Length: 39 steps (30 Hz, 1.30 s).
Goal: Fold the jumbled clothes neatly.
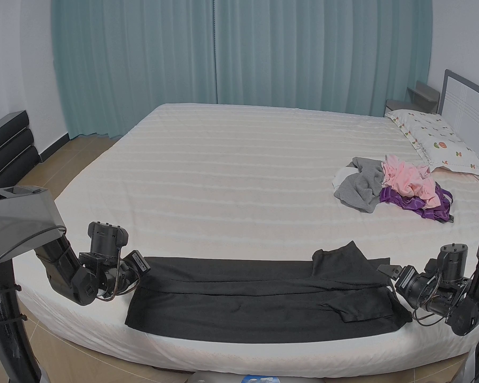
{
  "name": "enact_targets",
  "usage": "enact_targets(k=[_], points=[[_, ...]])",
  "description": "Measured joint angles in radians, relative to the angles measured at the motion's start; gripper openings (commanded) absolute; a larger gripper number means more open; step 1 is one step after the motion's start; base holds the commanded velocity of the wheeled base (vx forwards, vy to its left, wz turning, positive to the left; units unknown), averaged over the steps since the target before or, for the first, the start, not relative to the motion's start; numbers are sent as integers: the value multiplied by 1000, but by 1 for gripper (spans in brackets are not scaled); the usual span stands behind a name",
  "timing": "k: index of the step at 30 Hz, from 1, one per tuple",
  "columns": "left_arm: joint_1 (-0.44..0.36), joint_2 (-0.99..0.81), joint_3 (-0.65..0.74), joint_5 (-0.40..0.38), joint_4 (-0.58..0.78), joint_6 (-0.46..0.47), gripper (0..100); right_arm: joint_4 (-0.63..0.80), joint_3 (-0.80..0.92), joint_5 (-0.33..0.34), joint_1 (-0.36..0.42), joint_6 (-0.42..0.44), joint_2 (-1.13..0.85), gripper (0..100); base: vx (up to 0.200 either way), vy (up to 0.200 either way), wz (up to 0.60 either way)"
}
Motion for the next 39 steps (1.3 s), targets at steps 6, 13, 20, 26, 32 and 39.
enact_targets(k=[6, 13, 20, 26, 32, 39], points=[[8, -47, 22, 0, -1, -1, 0, 0, -19, -2, 7, 1, -2, 100, 0, 0, 0], [17, -97, 33, -6, 4, -1, 0, 7, -67, -3, 26, 3, -5, 100, 0, 0, 0], [21, -129, 43, -8, 4, -1, 0, 85, -165, -13, 68, 35, 9, 100, 0, 0, 0], [21, -134, 44, -9, 2, 0, 0, 269, -283, -66, 108, 69, 39, 100, 0, 0, 0], [22, -134, 44, -9, -1, 0, 0, 468, -416, -129, 119, 79, 76, 100, 0, 0, 0], [22, -134, 44, -8, -2, 1, 0, 582, -503, -184, 108, 81, 95, 100, 0, 0, 0]])
